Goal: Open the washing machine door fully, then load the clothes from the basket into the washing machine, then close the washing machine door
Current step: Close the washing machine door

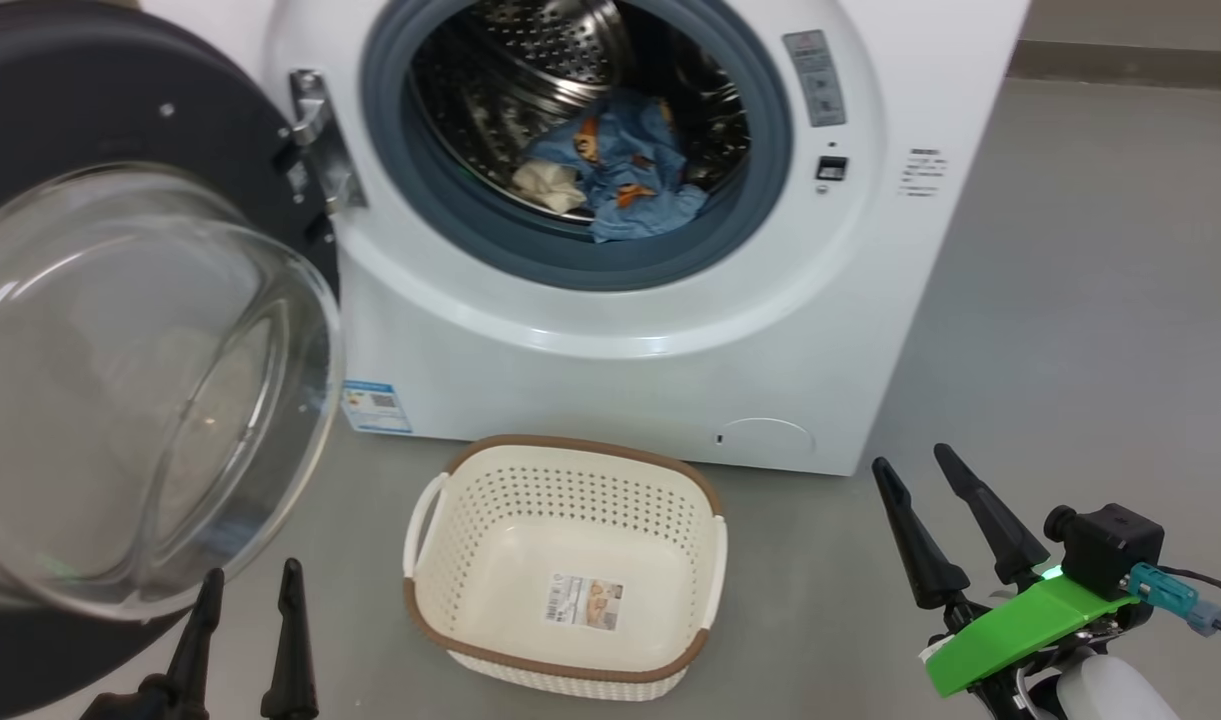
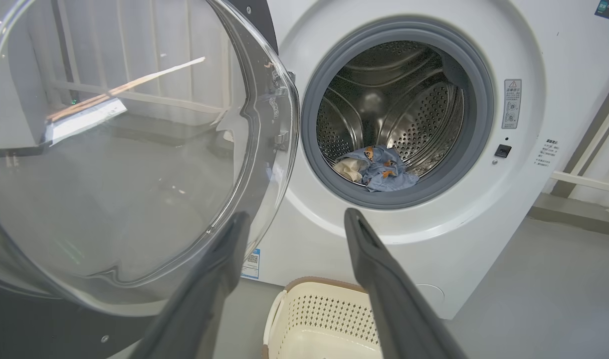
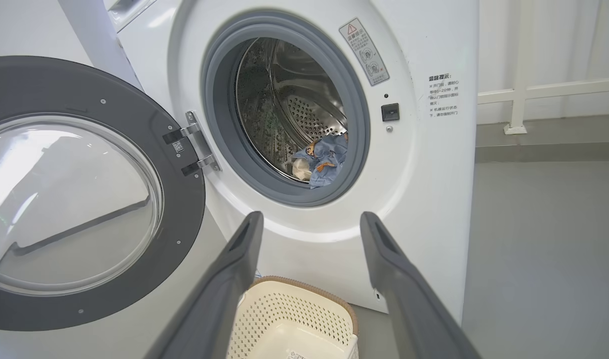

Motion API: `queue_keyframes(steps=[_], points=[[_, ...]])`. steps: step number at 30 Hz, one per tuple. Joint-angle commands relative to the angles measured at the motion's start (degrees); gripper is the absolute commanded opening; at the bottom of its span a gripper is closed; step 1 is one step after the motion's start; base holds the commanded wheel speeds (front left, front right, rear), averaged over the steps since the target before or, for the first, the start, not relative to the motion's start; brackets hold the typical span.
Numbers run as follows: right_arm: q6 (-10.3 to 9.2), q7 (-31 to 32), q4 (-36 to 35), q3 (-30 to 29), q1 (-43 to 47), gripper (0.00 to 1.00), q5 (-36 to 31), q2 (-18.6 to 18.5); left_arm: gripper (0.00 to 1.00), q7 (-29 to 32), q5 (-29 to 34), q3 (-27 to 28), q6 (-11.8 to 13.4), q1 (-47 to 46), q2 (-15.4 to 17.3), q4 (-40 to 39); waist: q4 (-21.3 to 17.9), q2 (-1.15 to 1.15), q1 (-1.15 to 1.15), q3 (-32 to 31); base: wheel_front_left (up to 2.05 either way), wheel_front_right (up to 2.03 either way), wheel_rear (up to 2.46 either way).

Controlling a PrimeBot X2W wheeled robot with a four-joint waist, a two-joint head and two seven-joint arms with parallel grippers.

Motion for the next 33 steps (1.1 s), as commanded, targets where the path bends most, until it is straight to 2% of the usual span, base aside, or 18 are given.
queue_keyframes(steps=[1, 22, 33], points=[[0.09, -0.3, -1.2, 1.4, 0.2, 1.00, 0.5, -0.5, 1.00, -0.5, 0.5, 2.1, -0.4, -1.6, 0.3, -1.1, 2.1, 0.00, 0.00, -0.1, 0.00, 0.00, 0.00], [0.09, -0.3, -0.4, 3.4, 0.6, 1.00, 1.3, 0.8, 1.00, -0.1, 0.7, 2.6, 1.1, -0.8, 1.5, -1.1, 12.0, 0.00, 0.00, -2.4, 0.00, 0.00, 0.00], [0.09, -0.3, -0.3, 4.5, 0.7, 1.00, 1.8, 1.5, 1.00, 0.2, 0.6, 2.9, 3.2, -0.4, 1.6, -1.2, 16.9, 0.00, 0.00, -3.1, 0.00, 0.00, 0.00]])
